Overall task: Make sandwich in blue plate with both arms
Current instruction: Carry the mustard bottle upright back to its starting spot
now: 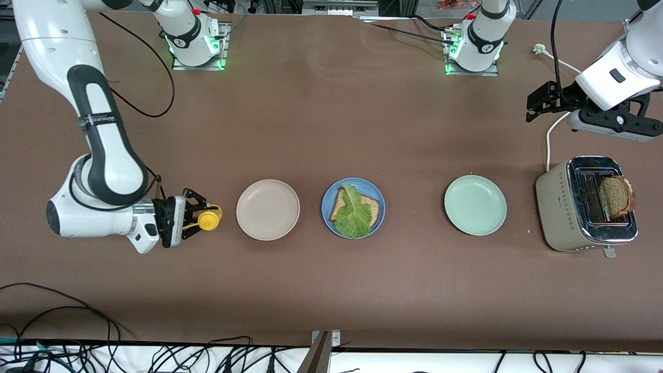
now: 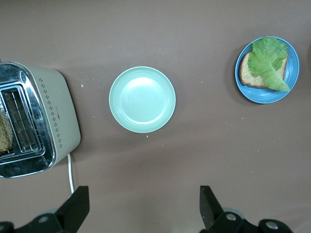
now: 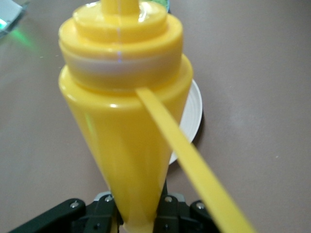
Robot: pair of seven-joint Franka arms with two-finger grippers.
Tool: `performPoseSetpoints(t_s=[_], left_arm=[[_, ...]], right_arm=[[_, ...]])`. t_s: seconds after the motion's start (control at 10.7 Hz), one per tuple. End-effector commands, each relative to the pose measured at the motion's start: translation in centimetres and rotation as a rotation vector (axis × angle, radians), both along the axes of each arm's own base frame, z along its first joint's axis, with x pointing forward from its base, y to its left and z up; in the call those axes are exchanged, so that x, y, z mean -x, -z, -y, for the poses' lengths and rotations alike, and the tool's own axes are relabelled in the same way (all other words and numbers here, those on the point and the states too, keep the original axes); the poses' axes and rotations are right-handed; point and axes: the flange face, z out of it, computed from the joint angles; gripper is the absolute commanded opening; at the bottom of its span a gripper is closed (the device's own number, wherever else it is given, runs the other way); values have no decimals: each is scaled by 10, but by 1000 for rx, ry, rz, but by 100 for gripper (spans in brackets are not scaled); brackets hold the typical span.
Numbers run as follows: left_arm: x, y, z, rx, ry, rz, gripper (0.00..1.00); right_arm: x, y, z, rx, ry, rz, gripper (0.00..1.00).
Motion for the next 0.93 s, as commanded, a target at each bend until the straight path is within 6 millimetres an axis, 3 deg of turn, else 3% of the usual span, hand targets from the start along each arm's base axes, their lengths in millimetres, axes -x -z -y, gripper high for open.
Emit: performPoseSetpoints(t_s=[0.0, 0.19, 0.75, 0.84], left_arm=[[0, -6, -1, 7, 2, 0, 100], [0, -6, -2, 7, 1, -1, 100], [0, -6, -1, 7, 2, 0, 100], [0, -6, -2, 7, 1, -1, 100]], right_arm=[[3, 42, 37, -170, -62, 14, 0], [6, 64, 58, -208, -103, 44, 0], [16, 117, 79, -265, -168, 95, 2], [15, 119, 79, -262, -167, 104, 24]])
